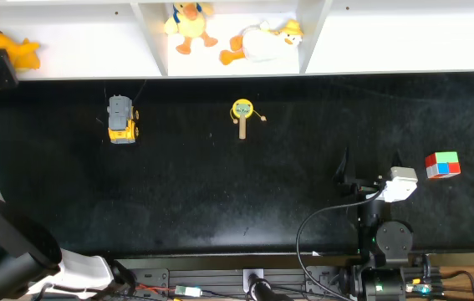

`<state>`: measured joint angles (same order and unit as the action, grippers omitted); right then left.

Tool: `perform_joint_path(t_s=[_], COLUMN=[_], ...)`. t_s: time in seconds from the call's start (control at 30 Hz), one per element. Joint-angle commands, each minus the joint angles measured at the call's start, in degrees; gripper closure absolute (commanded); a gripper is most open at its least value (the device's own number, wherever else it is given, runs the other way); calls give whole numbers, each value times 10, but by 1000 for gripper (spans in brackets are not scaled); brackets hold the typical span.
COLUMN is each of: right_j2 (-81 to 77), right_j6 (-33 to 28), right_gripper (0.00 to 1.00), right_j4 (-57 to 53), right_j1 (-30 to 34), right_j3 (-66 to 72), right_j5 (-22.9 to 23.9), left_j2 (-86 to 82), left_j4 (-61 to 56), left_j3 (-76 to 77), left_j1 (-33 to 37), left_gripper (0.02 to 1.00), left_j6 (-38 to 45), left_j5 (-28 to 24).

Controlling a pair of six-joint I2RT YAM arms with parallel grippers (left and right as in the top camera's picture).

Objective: Store Toys

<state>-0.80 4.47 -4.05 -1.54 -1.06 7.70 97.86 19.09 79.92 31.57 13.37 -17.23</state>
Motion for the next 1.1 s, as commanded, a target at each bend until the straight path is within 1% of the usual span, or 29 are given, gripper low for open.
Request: perform_joint_path(t_s=[0.03, 0.8, 1.1], right_j2=[6, 6, 6], right_j6=[2, 3, 3], right_gripper=[7, 5, 5], right_j4=[2, 2, 2], right_j1=[0, 0, 0], right_j3=[8, 8, 8], right_j5=[-4, -4, -4], left_j2=[6, 32, 38], left_j4=[-2, -20, -34], left_j3=[16, 16, 16], left_j1=[-3, -13, -14], left_gripper=[855, 858, 851], left_j6=[-13, -17, -33], left_j5=[6, -7, -7])
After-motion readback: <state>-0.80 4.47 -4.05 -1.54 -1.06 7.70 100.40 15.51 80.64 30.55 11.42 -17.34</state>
